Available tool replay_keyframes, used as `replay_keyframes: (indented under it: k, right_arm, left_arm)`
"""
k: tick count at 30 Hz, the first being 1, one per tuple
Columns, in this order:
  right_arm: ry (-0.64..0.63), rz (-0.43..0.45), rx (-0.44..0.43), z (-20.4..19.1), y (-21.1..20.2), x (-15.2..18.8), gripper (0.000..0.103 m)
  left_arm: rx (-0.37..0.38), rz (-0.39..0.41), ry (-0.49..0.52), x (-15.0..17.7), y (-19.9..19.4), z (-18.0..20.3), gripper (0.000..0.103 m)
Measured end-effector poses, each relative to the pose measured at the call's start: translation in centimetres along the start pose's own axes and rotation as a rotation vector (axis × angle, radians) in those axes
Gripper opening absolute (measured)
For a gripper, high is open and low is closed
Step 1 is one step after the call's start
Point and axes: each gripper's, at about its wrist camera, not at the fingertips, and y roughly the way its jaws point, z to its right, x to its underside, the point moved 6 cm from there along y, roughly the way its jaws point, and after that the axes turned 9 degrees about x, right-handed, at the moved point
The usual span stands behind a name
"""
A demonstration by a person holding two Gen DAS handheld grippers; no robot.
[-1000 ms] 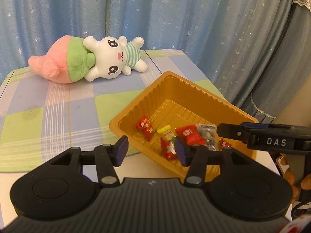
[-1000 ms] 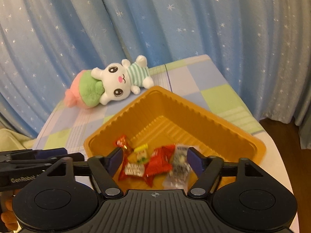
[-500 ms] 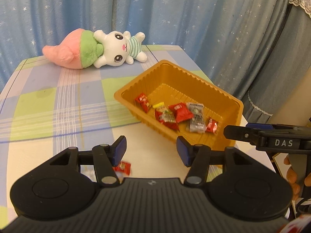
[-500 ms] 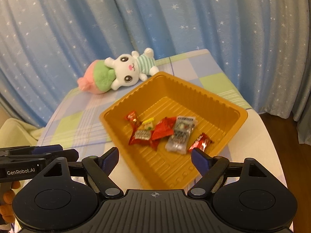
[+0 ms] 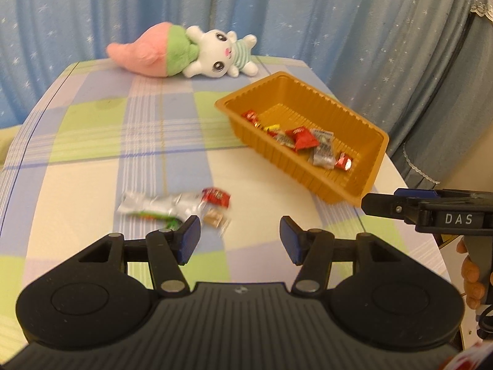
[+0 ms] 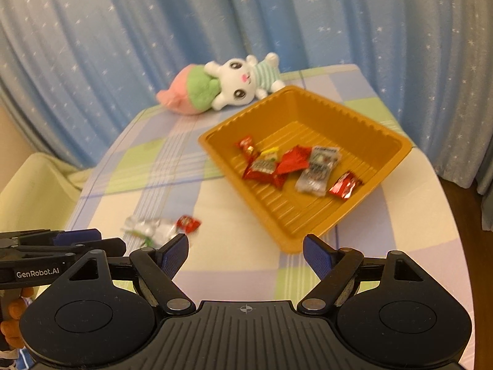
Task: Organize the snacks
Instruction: 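Withdraw both tools from the tray back toward the remaining snacks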
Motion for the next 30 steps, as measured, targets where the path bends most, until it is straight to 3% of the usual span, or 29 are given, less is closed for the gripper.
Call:
replay_keyframes:
  k: [13,30]
  right_arm:
    - [-0.077,-0.083,-0.051,-3.4,0.9,3.7,0.081]
    - [-0.116,-0.157,-0.055,-6.2,3.5,5.9,0.081]
  left_arm:
    - [-0.048,-0.026,-0.076,4.2,-1.9,-2.2,0.054]
    - [-0.075,-0.053,-0.114,6.2,-1.6,-4.4,0.054]
